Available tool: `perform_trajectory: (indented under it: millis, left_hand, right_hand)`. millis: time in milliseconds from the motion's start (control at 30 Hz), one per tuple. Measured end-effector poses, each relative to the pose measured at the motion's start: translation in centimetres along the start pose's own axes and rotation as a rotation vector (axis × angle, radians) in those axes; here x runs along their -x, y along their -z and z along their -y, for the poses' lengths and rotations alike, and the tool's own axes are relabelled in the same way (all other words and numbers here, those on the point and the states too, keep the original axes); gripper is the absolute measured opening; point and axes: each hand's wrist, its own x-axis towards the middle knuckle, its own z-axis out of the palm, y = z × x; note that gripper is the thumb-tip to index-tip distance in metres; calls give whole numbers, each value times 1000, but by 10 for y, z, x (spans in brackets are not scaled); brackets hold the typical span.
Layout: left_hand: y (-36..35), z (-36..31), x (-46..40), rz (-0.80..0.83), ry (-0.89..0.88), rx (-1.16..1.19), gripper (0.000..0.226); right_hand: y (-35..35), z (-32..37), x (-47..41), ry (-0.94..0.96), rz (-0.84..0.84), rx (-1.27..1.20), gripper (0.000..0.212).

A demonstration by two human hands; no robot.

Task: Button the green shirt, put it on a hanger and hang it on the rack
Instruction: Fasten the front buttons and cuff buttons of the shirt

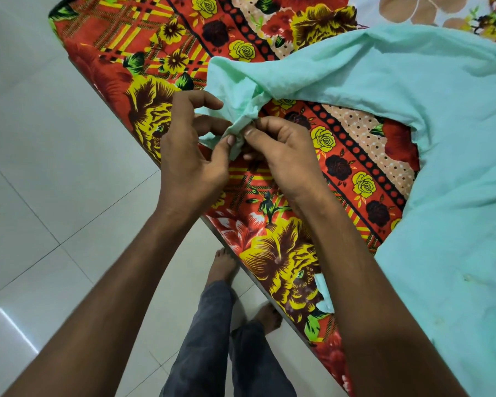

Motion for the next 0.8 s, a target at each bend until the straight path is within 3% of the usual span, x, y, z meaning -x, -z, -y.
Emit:
perform_trajectory:
  millis: [300, 800]
  left_hand:
    - [5, 11, 4, 2, 259, 259, 17]
    - [7, 12, -1, 120, 356, 307, 14]
  right_hand:
    - [-7, 3, -5, -9, 82, 13, 19]
    - [-14, 1, -1, -78, -39, -112, 18]
